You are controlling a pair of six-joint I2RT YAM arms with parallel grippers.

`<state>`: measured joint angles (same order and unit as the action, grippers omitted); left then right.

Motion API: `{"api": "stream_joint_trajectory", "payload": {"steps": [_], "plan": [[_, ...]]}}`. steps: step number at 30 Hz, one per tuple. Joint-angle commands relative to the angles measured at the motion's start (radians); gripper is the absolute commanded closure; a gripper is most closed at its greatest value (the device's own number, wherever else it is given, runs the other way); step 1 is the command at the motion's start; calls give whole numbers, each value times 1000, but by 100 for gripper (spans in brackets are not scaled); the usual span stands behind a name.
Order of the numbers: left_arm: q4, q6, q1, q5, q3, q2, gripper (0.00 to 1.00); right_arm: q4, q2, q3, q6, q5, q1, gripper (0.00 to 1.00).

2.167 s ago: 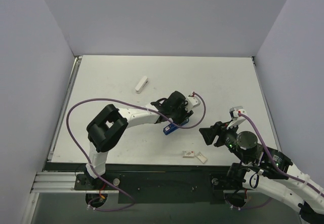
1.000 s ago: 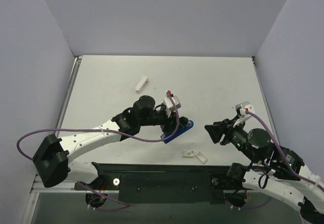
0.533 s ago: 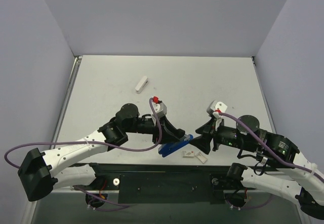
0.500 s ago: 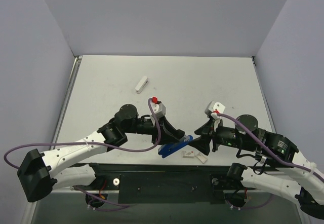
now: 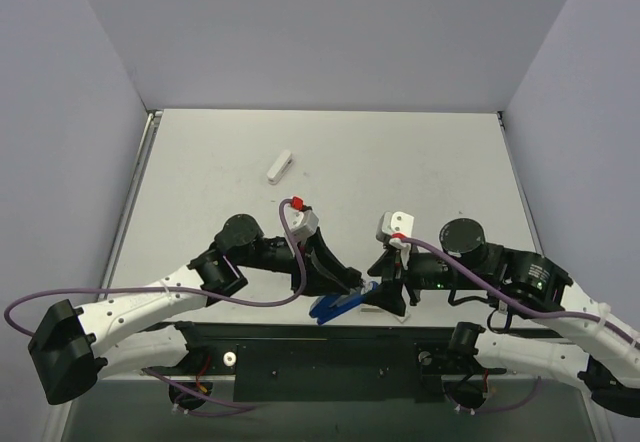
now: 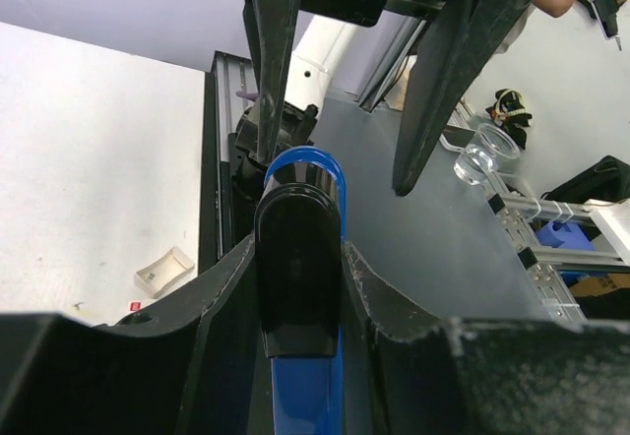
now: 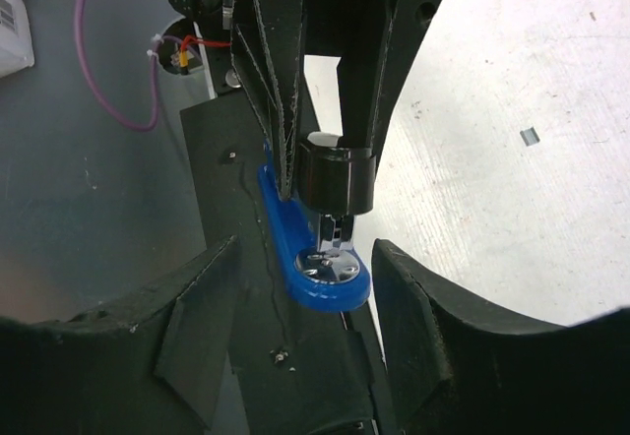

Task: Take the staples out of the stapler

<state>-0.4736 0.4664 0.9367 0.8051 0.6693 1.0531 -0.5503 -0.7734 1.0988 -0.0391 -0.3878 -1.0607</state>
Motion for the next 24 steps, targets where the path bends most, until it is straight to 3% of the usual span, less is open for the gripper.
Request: {"api": "stream_joint_trajectory", "payload": {"steps": [1, 8, 10, 12, 15, 24], "plan": [[-134, 35, 13, 29, 13, -42, 100, 18, -49, 33, 30, -20, -24, 51], [-157, 46, 25, 28, 9, -47, 100, 44, -82, 19, 28, -22, -44, 57], [-157, 48, 28, 26, 13, -50, 100, 50, -83, 16, 25, -22, -47, 67], [-155, 44, 30, 22, 16, -56, 100, 58, -76, 4, 21, -14, -48, 85], [-157, 44, 31, 11, 15, -71, 100, 69, -50, -36, 13, -6, -51, 99], [-143, 37, 37, -92, 6, -134, 100, 107, 37, -175, -38, -22, -67, 100]]}}
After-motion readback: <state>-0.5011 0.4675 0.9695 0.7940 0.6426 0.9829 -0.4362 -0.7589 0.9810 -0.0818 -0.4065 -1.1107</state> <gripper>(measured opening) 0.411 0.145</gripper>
